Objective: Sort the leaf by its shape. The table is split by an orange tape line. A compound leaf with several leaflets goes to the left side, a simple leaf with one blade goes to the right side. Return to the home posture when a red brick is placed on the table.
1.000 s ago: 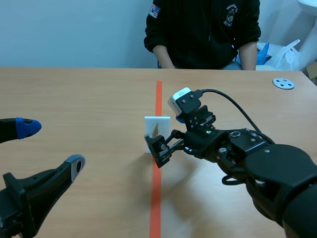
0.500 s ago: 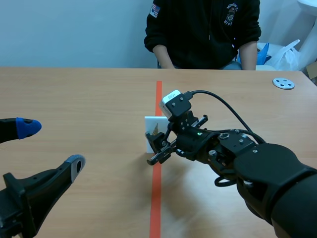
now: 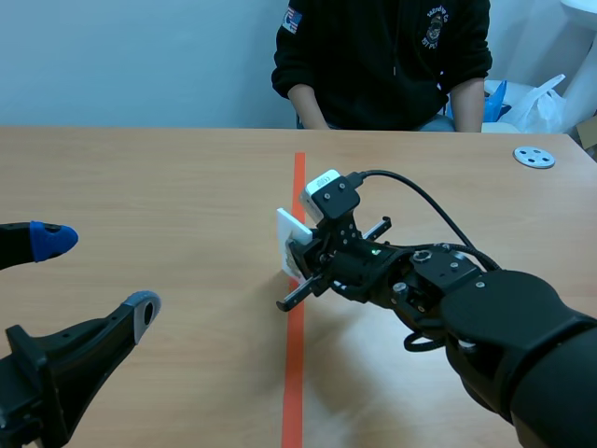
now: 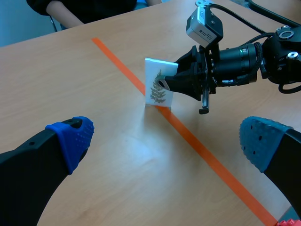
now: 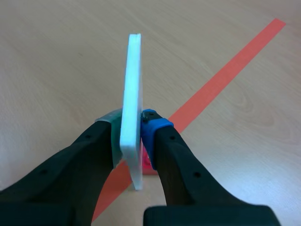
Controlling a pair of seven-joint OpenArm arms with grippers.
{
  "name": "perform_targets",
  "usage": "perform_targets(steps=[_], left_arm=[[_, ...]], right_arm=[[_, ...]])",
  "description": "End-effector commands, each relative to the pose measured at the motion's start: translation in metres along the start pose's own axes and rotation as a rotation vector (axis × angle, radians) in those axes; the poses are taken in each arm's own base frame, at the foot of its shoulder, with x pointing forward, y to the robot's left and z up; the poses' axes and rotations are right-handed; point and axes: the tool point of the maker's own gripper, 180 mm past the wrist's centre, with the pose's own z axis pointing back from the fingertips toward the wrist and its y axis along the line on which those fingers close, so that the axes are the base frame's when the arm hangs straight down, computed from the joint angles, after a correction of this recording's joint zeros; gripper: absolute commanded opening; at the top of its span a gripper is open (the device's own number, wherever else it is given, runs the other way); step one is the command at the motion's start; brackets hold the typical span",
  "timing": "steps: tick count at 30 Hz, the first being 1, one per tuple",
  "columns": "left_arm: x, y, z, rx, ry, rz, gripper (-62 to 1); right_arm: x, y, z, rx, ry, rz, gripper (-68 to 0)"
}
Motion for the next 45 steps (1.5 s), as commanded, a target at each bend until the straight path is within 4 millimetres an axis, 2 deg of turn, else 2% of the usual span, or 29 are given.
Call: perform_targets(steps=[1, 6, 10, 18, 27, 32, 36, 45], left_arm=[[0.012, -0.003, -0.001, -0.006, -0.039, 0.000, 1.4], [0.012, -0.003, -0.001, -0.006, -0.039, 0.000, 1.4], [0.012, -0.003, -0.001, -0.006, -0.039, 0.000, 1.4], [0.012, -0.003, -0.001, -0.006, -0.039, 0.000, 1.4], [0.012, -0.003, -0.001, -0.006, -0.039, 0.000, 1.4], [0.011, -0.003, -0.001, -0.006, -0.038, 0.000, 1.4], [0.011, -0.003, -0.001, -0.006, -0.038, 0.000, 1.4], [0.012, -0.003, -0.001, -0.006, -0.039, 0.000, 1.4]], right_arm=[[0.014, -0.007, -0.001, -0.010, -0.042, 0.011, -65.9], [0.024, -0.010, 0.004, 0.007, -0.071, 0.028, -66.0], [0.035, -0.017, 0.023, 0.010, -0.106, 0.026, -66.0], [0.047, -0.055, 0.084, -0.095, -0.140, -0.019, -66.0], [0.064, -0.121, 0.160, -0.292, -0.157, -0.031, -66.0], [0.063, -0.165, 0.198, -0.436, -0.163, -0.127, -66.0], [0.056, -0.194, 0.220, -0.565, -0.158, -0.157, -66.0], [0.006, -0.242, 0.236, -0.726, -0.124, -0.272, -66.0]])
